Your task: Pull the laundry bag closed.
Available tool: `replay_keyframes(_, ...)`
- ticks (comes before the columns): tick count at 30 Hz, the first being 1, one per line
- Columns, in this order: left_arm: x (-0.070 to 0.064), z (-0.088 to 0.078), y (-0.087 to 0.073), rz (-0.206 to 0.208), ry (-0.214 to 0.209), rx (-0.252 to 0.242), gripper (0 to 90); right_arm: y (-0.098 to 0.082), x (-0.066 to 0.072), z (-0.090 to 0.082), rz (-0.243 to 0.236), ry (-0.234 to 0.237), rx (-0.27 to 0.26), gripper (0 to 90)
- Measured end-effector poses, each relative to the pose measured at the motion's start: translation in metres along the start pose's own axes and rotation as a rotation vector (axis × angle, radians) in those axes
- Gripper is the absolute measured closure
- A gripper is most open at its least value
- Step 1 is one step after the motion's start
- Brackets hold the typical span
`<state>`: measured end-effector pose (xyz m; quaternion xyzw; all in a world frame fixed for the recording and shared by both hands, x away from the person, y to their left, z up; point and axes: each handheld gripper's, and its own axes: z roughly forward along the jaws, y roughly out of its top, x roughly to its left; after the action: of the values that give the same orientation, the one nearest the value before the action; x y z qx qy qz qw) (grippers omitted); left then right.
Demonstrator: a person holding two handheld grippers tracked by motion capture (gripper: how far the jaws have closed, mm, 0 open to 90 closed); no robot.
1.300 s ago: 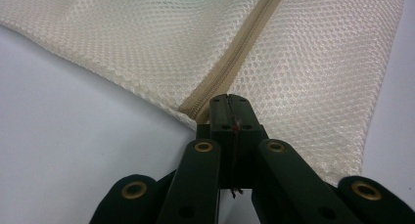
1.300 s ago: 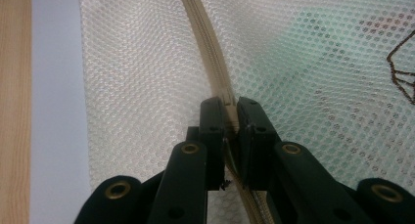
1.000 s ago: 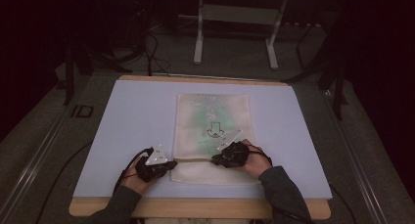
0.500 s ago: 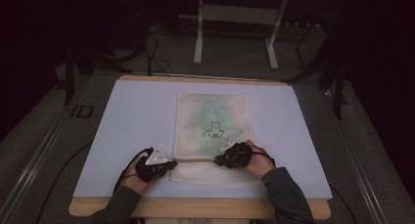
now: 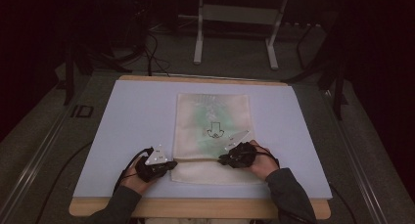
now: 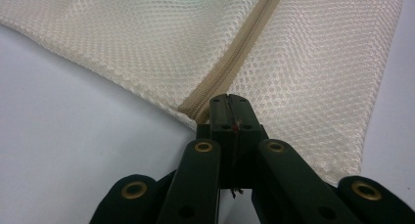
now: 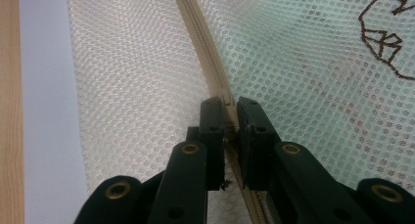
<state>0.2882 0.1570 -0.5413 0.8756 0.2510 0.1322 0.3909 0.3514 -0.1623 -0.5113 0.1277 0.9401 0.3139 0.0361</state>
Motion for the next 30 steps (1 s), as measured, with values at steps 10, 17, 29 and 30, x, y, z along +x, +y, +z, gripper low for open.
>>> replay_keyframes(10,0.000,0.000,0.000,-0.002,-0.001,0.000,89.6,-0.007,-0.002,-0.004,0.016,-0.010,-0.006,82.2)
replay_keyframes(17,0.000,0.000,0.000,-0.003,-0.001,-0.001,89.7,-0.011,-0.004,-0.008,0.024,-0.017,-0.010,82.2)
replay_keyframes(29,0.000,0.000,0.000,-0.003,-0.001,-0.002,89.7,-0.018,-0.006,-0.014,0.033,-0.021,-0.010,82.1)
replay_keyframes(30,0.000,0.000,0.000,-0.003,-0.002,-0.002,89.7,-0.018,-0.006,-0.015,0.033,-0.020,-0.012,82.1)
